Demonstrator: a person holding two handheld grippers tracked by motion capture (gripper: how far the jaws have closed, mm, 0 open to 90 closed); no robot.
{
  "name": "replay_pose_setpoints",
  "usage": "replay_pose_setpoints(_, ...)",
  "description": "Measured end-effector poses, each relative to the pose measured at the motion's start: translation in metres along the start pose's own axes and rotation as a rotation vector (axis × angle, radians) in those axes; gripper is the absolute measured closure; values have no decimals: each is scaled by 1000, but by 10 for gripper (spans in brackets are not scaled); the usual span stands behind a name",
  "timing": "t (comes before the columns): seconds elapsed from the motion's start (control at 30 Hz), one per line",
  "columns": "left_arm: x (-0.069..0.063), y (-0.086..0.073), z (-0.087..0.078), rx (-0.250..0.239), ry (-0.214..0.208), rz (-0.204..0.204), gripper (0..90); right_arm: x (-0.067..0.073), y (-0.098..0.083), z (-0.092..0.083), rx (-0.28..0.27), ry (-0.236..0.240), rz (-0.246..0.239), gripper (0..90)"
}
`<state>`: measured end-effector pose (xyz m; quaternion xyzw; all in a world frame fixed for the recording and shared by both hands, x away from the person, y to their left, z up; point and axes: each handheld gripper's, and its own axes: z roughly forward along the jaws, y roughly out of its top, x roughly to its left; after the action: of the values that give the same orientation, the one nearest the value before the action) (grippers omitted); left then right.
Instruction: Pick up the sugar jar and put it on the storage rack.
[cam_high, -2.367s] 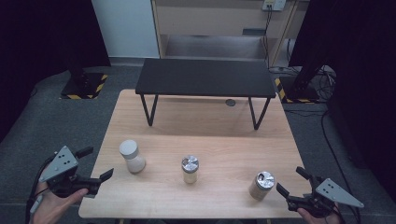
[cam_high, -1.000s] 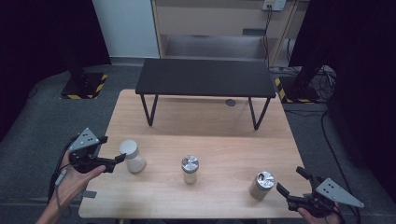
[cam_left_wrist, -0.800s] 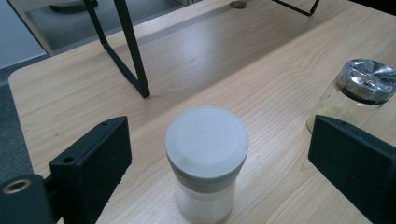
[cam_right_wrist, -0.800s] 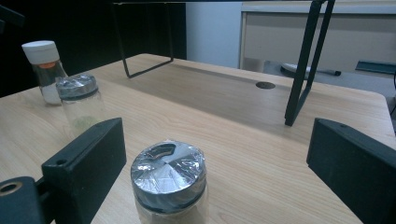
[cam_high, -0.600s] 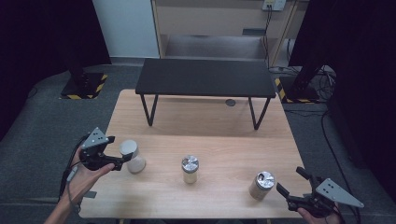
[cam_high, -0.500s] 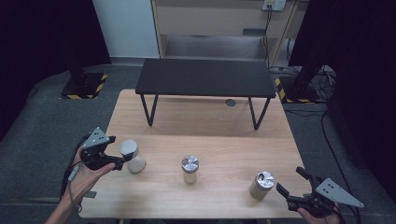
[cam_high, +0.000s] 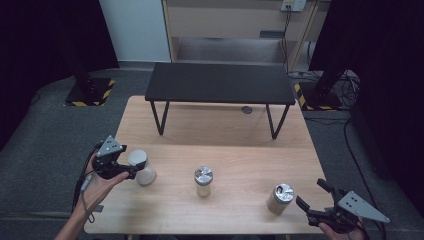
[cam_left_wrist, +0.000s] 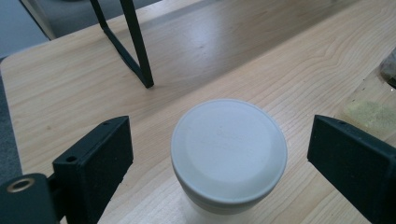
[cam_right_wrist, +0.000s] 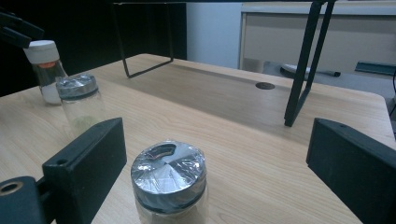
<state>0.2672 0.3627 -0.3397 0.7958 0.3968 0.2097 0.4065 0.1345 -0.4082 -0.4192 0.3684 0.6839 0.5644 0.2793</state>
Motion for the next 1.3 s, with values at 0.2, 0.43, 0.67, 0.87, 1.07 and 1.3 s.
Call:
replay_pose_setpoints(0.2,2,-3,7,0,-9,-17,58,0,0,0,0,1,-2,57)
replay_pose_setpoints(0.43,2,-8,14,0,-12,-27,70,0,0,0,1,1,-2,58)
replay_pose_setpoints(0.67,2,-14,20,-1,-10,-35,88,0,0,0,1,0,-2,59)
replay_pose_setpoints(0.87,2,-18,22,-4,-9,-37,112,0,0,0,1,-1,-2,59)
replay_pose_setpoints(1.07,-1,-22,23,-18,2,-21,236,1,0,0,2,-2,-3,60)
replay_pose_setpoints(1.3,-5,-25,23,-36,12,-3,323,0,0,0,2,-2,-2,59)
